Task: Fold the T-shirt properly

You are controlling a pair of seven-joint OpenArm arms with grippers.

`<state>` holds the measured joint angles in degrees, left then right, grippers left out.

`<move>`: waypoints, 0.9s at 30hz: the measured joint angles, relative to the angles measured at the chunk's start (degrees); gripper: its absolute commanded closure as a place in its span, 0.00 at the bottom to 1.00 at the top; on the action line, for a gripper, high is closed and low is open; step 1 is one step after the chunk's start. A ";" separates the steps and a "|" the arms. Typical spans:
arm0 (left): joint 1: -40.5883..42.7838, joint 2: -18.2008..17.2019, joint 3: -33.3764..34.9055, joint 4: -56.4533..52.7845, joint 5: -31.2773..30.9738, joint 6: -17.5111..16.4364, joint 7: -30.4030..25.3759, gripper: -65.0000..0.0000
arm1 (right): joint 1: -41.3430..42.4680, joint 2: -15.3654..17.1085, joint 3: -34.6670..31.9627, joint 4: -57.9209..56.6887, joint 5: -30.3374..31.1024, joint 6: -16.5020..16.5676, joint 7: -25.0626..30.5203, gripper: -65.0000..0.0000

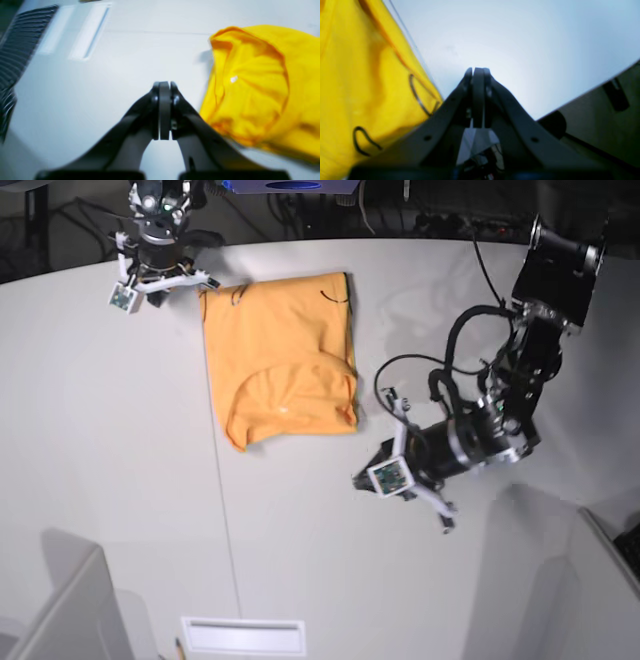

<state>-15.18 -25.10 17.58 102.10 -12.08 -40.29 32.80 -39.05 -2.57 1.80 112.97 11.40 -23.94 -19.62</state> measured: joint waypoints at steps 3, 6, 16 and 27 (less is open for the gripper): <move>10.62 -2.47 -7.93 5.07 5.20 0.22 0.81 1.00 | -0.92 1.25 0.09 0.39 -0.02 0.00 0.24 1.00; 23.52 -6.67 -13.84 9.35 6.34 0.15 -0.20 1.00 | -4.70 0.90 0.07 1.86 0.07 0.11 0.22 1.00; 65.37 -8.31 -33.53 10.49 3.32 0.17 -12.72 1.00 | -16.98 1.68 -2.86 2.19 0.22 0.22 -0.07 1.00; 74.07 -7.48 -23.06 -4.37 7.54 0.59 -18.32 1.00 | -19.19 9.73 -18.36 -4.85 -0.17 0.48 -6.19 1.00</move>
<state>58.89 -32.58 -5.48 97.73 -4.54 -39.70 14.48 -58.24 7.16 -16.56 108.12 11.22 -23.46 -25.80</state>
